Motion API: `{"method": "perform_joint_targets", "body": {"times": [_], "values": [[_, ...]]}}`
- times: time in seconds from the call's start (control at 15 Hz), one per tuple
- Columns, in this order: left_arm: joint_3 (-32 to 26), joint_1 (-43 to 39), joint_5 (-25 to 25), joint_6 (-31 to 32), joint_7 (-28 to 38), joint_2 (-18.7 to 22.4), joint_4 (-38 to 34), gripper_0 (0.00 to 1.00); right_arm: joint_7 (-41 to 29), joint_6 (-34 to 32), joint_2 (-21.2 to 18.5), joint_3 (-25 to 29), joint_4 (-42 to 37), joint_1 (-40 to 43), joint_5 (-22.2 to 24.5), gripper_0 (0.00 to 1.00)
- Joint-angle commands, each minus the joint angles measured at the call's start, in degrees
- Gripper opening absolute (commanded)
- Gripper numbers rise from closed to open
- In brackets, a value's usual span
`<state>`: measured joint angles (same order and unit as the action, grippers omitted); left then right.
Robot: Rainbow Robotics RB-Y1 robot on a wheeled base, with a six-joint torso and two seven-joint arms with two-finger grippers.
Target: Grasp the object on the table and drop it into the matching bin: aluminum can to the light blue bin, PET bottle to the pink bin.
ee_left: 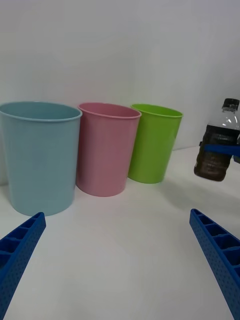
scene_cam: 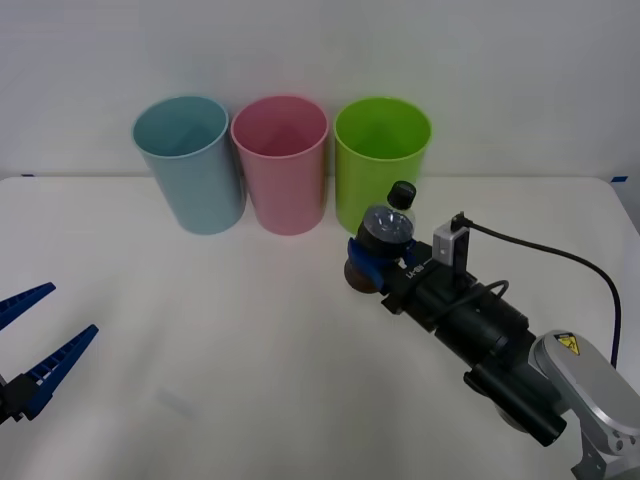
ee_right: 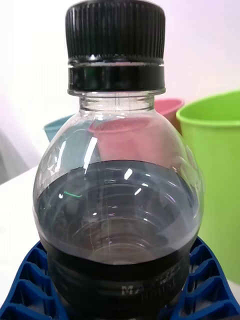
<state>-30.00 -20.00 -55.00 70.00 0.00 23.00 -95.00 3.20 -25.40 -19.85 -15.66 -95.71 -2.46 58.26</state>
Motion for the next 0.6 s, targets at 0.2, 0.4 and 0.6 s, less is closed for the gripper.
{"method": "perform_joint_targets", "body": {"times": [0.2,0.4,0.6], "values": [[0.0,0.0,0.0,0.0,0.0,0.0,0.0,1.0,-9.0,0.1,-2.0,1.1,-7.5,-0.9,1.2,0.0],[0.0,0.0,0.0,0.0,0.0,0.0,0.0,1.0,-13.5,0.3,-2.0,0.9,-7.6,-5.2,3.6,0.0],[0.0,0.0,0.0,0.0,0.0,0.0,0.0,1.0,-18.1,1.1,-2.0,-0.6,-6.9,-10.8,5.1,0.0]]}}
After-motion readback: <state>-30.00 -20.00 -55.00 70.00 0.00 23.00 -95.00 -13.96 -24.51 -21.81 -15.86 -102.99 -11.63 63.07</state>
